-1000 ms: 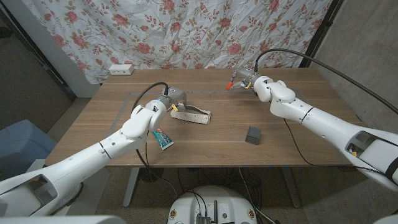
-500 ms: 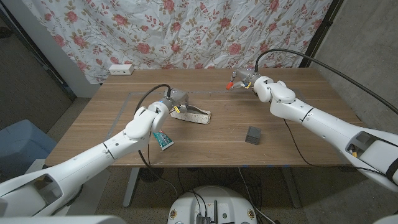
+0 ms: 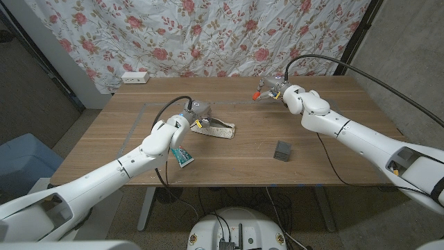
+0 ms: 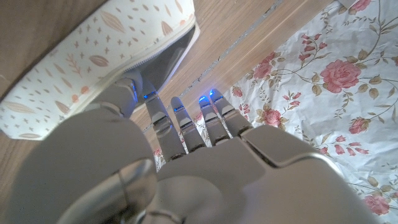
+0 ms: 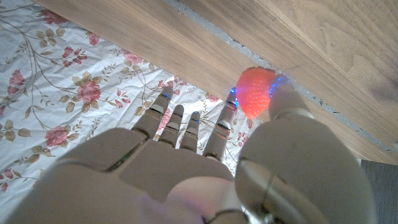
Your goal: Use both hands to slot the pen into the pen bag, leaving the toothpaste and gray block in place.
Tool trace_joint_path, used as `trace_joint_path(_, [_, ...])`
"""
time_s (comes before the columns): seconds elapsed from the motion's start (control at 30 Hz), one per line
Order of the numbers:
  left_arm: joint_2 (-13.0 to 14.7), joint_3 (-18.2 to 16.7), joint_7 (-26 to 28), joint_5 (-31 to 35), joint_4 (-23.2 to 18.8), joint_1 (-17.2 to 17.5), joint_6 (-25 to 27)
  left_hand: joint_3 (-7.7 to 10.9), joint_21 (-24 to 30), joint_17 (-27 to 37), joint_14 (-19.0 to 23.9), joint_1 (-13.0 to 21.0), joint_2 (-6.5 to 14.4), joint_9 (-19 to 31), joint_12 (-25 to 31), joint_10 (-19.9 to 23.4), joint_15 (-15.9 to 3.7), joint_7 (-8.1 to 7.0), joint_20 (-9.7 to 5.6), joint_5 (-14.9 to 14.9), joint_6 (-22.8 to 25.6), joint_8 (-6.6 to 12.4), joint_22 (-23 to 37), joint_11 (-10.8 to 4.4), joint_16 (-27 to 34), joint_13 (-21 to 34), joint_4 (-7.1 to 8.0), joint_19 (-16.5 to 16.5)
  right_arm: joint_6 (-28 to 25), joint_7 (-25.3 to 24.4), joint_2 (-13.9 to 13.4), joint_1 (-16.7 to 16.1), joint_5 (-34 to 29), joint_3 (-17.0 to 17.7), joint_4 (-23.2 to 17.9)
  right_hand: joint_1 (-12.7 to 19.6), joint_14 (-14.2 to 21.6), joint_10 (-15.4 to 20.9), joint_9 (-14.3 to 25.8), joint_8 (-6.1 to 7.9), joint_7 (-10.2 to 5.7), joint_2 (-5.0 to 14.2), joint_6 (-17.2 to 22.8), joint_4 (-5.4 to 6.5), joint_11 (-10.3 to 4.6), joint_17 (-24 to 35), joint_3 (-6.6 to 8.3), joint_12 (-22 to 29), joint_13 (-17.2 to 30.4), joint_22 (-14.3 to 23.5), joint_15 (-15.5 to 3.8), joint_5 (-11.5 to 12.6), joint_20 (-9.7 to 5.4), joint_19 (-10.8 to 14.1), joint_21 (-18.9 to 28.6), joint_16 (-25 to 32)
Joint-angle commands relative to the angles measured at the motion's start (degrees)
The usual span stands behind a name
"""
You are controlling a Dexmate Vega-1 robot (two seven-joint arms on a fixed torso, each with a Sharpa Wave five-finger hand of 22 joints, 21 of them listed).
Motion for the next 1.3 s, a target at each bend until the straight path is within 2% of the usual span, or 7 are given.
trace_joint_path(0.03, [0.0,0.7,1.0,-0.2,1.7,-0.7,-1.1,-0.27,0.3,0.1,0.4,1.0,0.1,0.1,-0.2,0.7,-7.51,0.05,-0.01,0.2,0.7,-0.21,0.1,-0.01,0.3,0.1,-0.1,0.7,-1.1,0.3,0.5,0.0,-0.5,-0.3,-0.1,0.4,0.5,0.4,0.2,0.27,-0.16,0.47,0.5,0.27,-0.11,0.3,-0.23,-0.2,0.2,0.2,-0.02,0.4,0.21,0.1,0.0,0.3])
trace_joint_path(0.53, [1.2,0.1,-0.4,-0.8,0.3,-0.2,-0.5,-1.53,0.2,0.1,0.9,2.3,-0.9,0.4,-0.5,1.4,-8.11,-0.53,-0.7,0.2,0.9,-0.59,0.1,-0.18,0.0,0.1,-0.25,1.2,-1.7,0.8,0.6,0.3,-0.7,-0.7,-0.4,0.4,0.5,0.4,0.2,0.19,-0.16,0.61,0.4,0.28,0.03,0.4,-0.33,-0.2,0.2,0.2,0.06,0.4,0.17,0.1,0.0,0.3])
trace_joint_path(0.93, [2.2,-1.0,-3.4,-1.7,-1.9,0.4,0.4,-3.42,-0.2,0.1,-0.1,3.0,-2.2,0.5,-1.2,0.0,-7.7,0.02,-0.8,0.2,-1.9,-1.94,0.1,-0.08,-0.6,0.1,0.14,0.9,-1.6,0.9,0.5,0.4,-0.8,-0.7,-0.5,0.4,0.5,0.3,0.2,0.07,-0.16,0.67,0.1,0.26,-0.01,0.4,-0.41,-0.3,0.2,0.2,-0.02,0.4,0.15,0.1,0.0,0.3])
trace_joint_path(1.3, [2.1,-1.0,-6.4,-2.5,-1.7,-0.9,-0.7,-5.17,-0.4,0.2,-1.4,3.0,-2.8,0.6,-1.5,-1.8,-7.1,1.13,-0.59,0.2,-5.4,-2.74,0.1,0.15,-0.8,0.1,0.56,0.3,-1.5,1.0,0.5,0.4,-0.6,-0.7,-0.2,0.4,0.4,0.2,0.1,-0.05,-0.16,0.73,-0.1,0.22,0.1,0.4,-0.5,-0.4,0.2,0.2,0.08,0.4,0.14,0.1,0.0,0.2])
